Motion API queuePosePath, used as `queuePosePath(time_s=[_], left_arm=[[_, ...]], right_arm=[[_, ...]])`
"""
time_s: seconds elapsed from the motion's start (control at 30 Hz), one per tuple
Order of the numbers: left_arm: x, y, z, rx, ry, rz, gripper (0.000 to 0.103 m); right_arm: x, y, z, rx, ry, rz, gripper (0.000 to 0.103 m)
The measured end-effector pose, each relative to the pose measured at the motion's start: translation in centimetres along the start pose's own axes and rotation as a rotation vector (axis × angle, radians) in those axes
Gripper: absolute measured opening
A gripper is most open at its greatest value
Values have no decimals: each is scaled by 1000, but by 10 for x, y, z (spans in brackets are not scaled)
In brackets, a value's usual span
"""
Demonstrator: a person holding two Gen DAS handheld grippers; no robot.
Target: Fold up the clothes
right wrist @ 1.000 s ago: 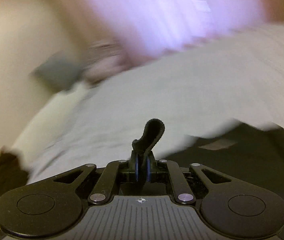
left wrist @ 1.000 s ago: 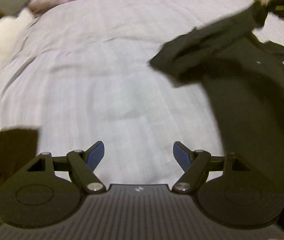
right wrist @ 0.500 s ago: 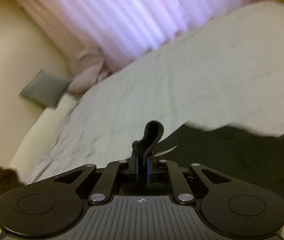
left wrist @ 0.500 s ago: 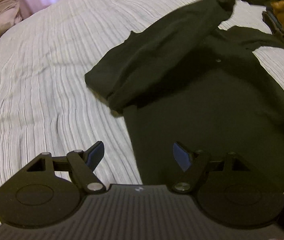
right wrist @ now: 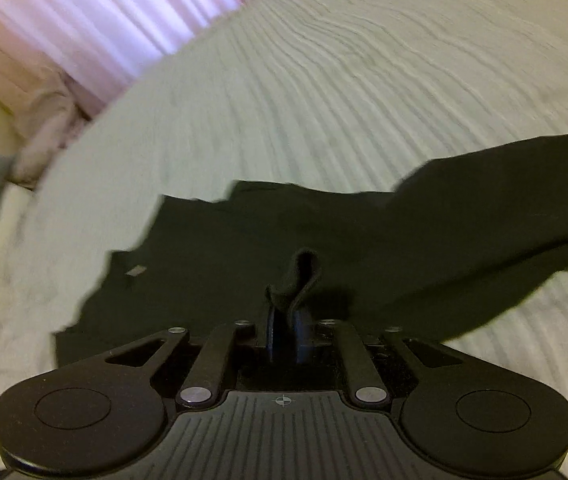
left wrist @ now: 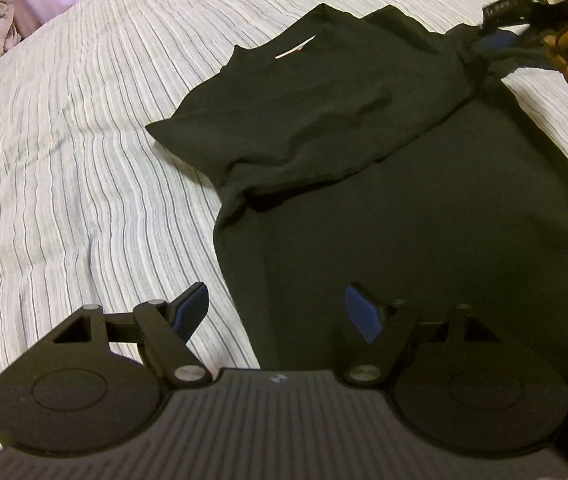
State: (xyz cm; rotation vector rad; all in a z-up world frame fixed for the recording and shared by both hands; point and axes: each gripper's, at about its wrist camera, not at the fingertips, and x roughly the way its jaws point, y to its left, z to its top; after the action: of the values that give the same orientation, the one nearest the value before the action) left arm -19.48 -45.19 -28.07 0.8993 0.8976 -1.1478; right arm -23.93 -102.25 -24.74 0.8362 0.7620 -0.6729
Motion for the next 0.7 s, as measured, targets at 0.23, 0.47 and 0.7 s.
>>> queuePosePath(time_s=[0.23,0.47,0.7], left_arm=[[30,11,20,-1,-22,45,69],[91,23,41,-5,-36,114,34],[80,83,3,-400,-53,147,8]], right_arm=[[-26,3,-23,24,-59,-32,94],[-34,33,-74,25,34,23,94],[-26,56,-99,-1,111,37,94]])
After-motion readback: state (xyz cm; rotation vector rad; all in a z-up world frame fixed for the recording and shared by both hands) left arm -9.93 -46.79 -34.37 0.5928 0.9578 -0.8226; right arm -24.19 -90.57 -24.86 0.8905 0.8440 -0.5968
